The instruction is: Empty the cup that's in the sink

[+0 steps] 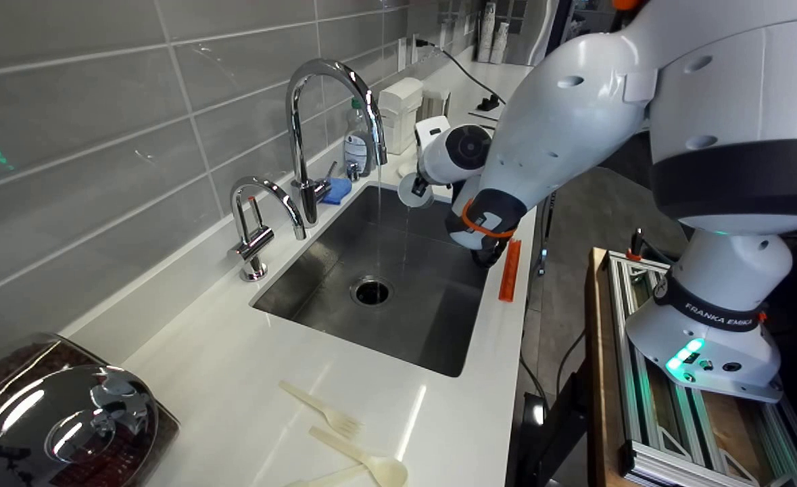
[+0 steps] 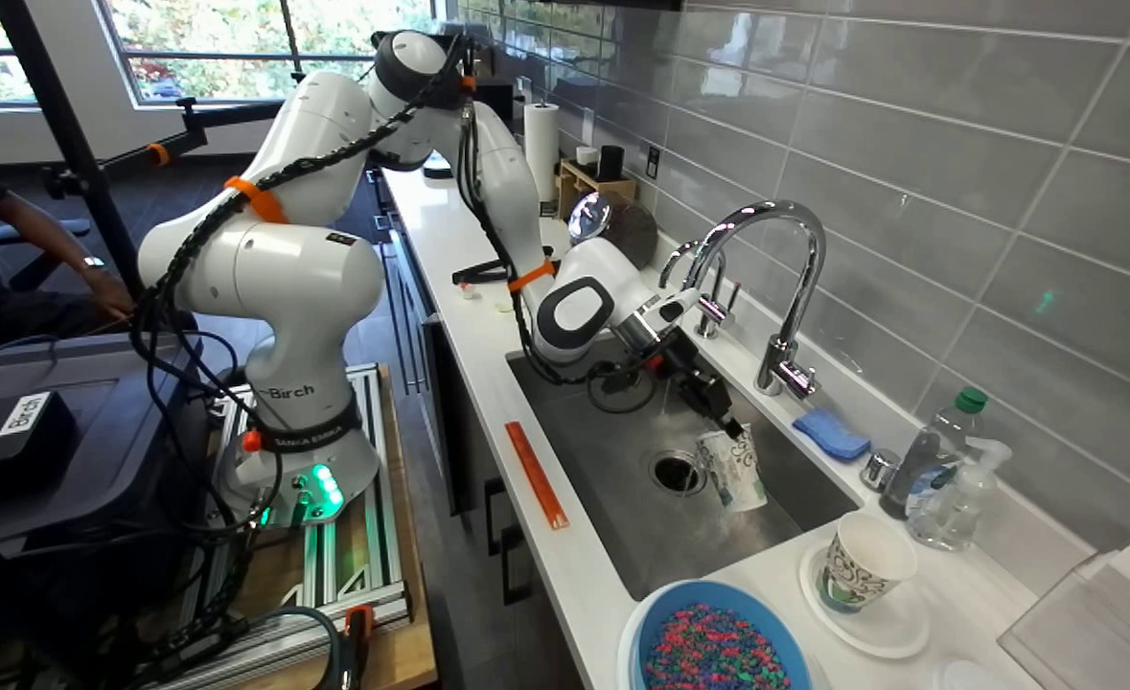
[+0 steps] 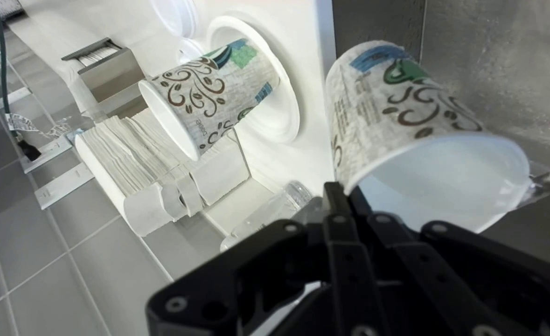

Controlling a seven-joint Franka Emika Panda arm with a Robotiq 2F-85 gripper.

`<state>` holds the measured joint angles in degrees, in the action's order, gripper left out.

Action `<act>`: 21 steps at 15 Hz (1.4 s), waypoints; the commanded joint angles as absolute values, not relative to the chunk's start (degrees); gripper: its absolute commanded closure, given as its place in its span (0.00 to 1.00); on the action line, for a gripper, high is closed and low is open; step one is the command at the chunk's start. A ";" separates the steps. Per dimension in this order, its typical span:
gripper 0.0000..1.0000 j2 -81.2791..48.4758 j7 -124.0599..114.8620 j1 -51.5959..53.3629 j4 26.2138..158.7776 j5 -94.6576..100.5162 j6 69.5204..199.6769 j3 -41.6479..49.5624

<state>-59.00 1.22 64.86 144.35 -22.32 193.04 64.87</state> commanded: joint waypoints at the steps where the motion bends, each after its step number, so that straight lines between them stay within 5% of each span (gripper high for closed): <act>1: 0.99 -62.20 -0.93 67.90 145.10 -21.67 191.01 67.09; 21: 0.99 -70.59 -1.78 72.31 144.71 -19.94 188.94 70.62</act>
<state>-66.08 0.14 69.53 144.34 -21.23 190.85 68.61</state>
